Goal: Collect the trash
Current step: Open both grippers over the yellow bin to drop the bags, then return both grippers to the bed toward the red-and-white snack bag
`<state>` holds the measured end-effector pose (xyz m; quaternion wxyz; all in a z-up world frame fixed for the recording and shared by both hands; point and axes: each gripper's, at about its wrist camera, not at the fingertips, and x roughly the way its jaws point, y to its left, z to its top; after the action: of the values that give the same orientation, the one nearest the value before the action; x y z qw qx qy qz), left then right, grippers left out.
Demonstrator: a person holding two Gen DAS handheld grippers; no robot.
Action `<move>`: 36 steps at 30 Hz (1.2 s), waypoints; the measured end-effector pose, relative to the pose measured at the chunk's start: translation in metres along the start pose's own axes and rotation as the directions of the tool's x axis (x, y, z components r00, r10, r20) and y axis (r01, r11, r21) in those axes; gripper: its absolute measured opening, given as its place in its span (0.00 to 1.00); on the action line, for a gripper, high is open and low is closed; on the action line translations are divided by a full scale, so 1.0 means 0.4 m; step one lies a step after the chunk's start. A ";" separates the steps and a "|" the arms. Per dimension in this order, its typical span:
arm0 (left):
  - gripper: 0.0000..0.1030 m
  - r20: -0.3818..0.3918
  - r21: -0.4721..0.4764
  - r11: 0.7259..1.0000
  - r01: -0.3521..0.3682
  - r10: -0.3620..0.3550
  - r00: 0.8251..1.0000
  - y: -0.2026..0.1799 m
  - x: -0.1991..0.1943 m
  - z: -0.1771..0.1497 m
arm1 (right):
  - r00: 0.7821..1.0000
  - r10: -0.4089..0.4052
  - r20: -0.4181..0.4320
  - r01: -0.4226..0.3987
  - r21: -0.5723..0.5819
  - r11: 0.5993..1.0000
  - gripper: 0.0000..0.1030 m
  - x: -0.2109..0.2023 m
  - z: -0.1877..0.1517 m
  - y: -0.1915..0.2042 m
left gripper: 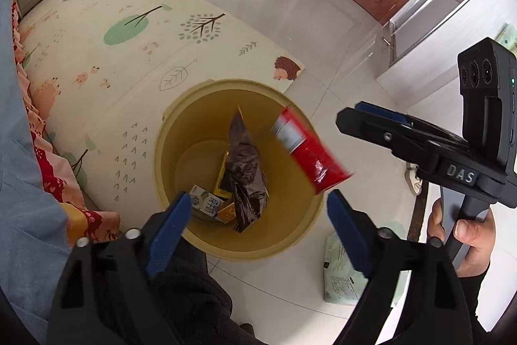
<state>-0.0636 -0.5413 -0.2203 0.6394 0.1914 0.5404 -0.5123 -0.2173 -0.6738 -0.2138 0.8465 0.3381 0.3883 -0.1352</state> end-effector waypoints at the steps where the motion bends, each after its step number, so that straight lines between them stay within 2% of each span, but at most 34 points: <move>1: 0.84 -0.008 -0.003 1.000 -0.012 0.012 1.000 0.003 0.005 0.001 | 1.000 0.008 0.003 -0.008 0.011 1.000 0.72 0.000 -0.002 -0.009; 5: 0.85 -0.036 -0.020 0.998 -0.056 0.055 0.998 0.015 0.015 0.003 | 1.000 0.007 0.001 -0.007 0.041 0.999 0.72 0.004 -0.005 -0.029; 9: 0.84 -0.043 -0.023 0.998 -0.063 0.062 0.997 0.022 0.014 0.001 | 1.000 0.000 -0.004 0.000 0.037 0.999 0.72 0.004 -0.008 -0.027; 21: 0.85 0.014 0.006 0.999 -0.048 0.048 0.999 0.011 -0.052 0.003 | 0.999 -0.021 0.024 0.021 0.015 1.000 0.72 -0.025 0.020 0.010; 30: 0.85 0.109 0.007 1.000 -0.025 0.024 0.994 0.017 -0.166 -0.002 | 0.997 -0.031 0.071 0.034 -0.033 0.999 0.72 -0.081 0.045 0.086; 36: 0.85 0.205 0.008 0.999 -0.047 0.045 0.978 0.044 -0.291 -0.018 | 0.994 0.002 0.108 0.012 -0.124 0.992 0.72 -0.109 0.079 0.204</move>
<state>-0.0393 -0.4765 -0.1250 0.7021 0.1542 0.4637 -0.5178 -0.1884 -0.6367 -0.1283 0.8853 0.2760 0.3506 -0.1309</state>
